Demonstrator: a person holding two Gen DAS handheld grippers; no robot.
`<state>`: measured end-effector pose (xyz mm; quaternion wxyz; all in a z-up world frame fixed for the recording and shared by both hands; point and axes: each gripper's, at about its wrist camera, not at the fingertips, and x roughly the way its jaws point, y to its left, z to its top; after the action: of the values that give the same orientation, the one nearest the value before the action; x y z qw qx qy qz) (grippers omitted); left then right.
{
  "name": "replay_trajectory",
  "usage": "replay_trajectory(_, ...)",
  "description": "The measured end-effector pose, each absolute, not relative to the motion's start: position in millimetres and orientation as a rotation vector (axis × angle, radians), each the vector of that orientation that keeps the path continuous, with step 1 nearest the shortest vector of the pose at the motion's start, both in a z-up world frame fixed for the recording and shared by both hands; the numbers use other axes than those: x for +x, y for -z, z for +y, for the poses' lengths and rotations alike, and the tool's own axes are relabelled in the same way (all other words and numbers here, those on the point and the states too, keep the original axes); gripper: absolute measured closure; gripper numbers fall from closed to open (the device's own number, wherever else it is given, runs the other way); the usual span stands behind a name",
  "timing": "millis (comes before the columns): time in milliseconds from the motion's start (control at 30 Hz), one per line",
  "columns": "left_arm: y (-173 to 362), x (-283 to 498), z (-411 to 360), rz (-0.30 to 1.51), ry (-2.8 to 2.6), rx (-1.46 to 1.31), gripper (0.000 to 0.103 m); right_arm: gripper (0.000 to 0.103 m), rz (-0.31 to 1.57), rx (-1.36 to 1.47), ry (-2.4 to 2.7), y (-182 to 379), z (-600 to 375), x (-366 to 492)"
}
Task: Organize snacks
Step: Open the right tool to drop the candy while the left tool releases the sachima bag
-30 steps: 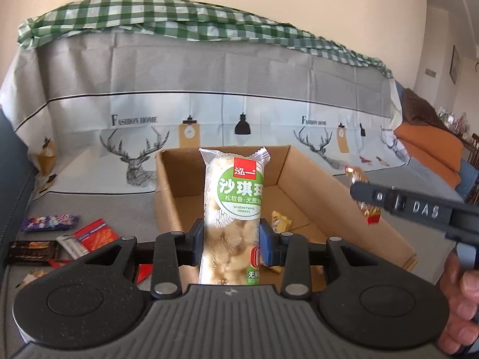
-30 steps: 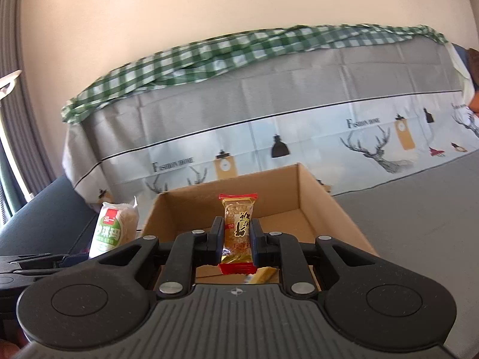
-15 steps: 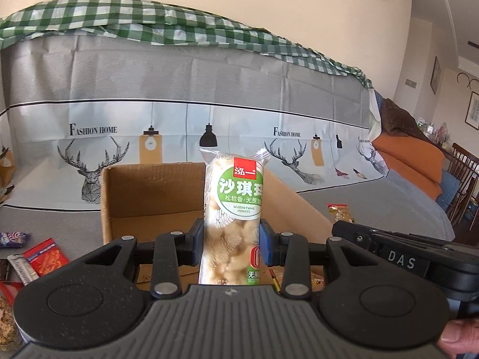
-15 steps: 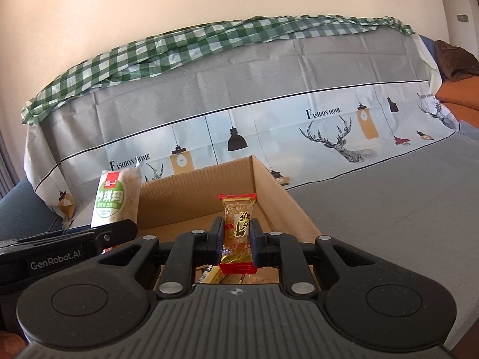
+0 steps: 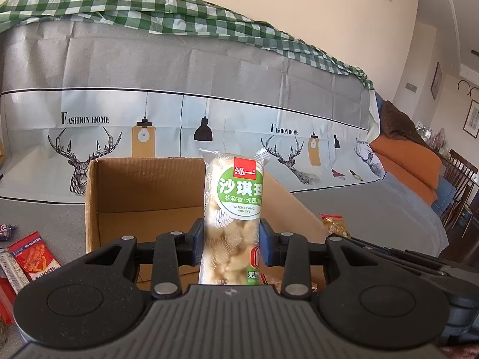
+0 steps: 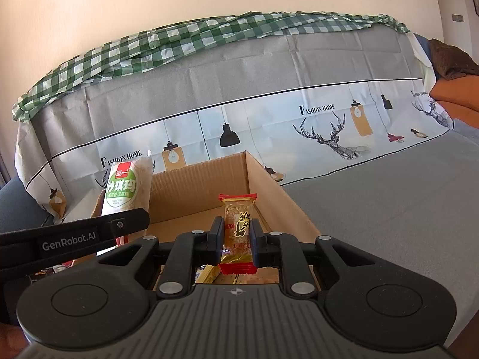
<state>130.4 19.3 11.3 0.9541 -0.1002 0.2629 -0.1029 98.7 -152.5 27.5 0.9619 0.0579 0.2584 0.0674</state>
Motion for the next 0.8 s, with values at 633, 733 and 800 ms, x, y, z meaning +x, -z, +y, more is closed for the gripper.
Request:
replay_trajectory(633,-16.8,124.5,25.6,0.511,0.177,-0.234,0.036,0.059,0.508,0.098,-0.138,-29.4,-150.3,95.1)
replay_trajectory(733,-18.4,123.5,28.5,0.494,0.161,-0.244,0.028,0.049,0.498,0.092,-0.123,-30.5,-149.5,94.8)
replay_trajectory(800,-18.8,123.0,29.0,0.485,0.149,-0.234,0.028,0.049,0.500,0.094,-0.122,-30.5,-149.0,95.3)
